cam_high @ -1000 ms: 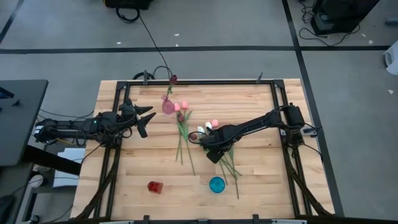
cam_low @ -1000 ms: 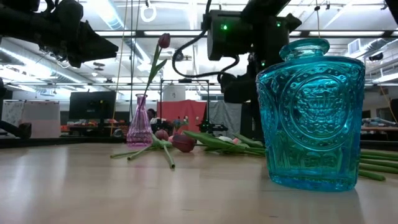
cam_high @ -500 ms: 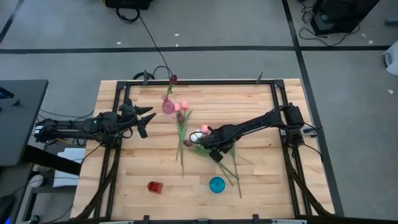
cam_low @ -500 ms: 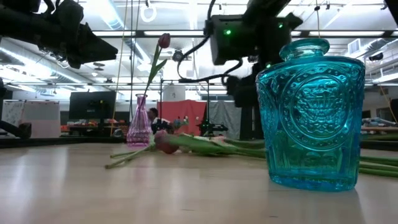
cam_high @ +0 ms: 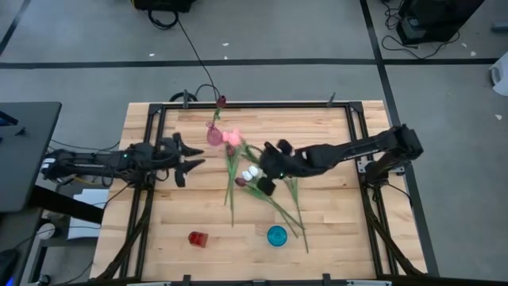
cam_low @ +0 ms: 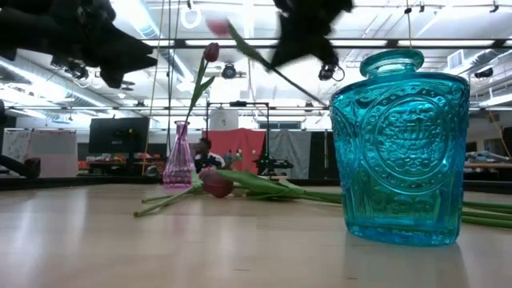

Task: Sort flowers into vase by color
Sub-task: Put the bottom pink flower into the red vase

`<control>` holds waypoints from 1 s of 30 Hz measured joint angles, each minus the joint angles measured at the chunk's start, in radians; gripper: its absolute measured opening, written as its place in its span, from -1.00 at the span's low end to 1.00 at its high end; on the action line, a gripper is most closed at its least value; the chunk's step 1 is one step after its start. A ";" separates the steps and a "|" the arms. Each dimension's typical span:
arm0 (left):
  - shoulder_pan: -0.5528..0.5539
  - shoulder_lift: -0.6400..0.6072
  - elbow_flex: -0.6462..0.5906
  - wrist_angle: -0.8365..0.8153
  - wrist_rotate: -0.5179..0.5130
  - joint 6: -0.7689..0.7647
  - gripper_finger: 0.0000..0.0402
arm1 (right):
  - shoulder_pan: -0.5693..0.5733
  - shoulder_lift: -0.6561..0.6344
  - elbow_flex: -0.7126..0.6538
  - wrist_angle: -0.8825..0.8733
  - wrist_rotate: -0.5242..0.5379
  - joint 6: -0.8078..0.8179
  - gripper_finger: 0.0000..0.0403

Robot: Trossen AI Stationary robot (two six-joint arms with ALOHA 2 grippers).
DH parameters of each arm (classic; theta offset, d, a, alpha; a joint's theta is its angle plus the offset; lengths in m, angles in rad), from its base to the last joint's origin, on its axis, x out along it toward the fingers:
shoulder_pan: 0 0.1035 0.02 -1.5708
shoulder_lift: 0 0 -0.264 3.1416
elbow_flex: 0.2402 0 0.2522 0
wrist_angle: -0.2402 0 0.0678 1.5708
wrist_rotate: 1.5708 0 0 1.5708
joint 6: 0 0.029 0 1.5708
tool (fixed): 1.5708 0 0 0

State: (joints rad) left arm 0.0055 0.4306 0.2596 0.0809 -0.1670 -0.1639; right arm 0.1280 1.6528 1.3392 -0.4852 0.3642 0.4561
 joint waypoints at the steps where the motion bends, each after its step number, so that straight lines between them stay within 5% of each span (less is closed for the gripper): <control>1: -0.001 0.026 0.000 0.015 0.022 -0.006 -0.19 | -0.005 0.002 0.000 0.079 -0.026 -0.049 -0.93; 12: -0.046 0.090 0.098 -0.040 0.147 -0.023 -0.19 | -0.008 0.160 0.000 0.868 -0.349 -0.300 -0.92; 18: -0.086 0.091 0.156 -0.159 -0.046 0.084 -0.19 | 0.010 0.265 0.000 1.200 -0.448 -0.302 -0.92; 22: -0.086 0.081 0.177 -0.231 -0.065 0.093 -0.19 | 0.022 0.326 0.013 1.321 -0.470 -0.293 -0.92; 30: -0.086 0.003 0.243 -0.340 -0.065 0.079 -0.19 | 0.067 0.463 0.225 1.285 -0.541 -0.295 -0.92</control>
State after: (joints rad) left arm -0.0807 0.4339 0.5027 -0.2589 -0.2325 -0.0853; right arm 0.1955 2.1158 1.5642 0.7998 -0.1772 0.1616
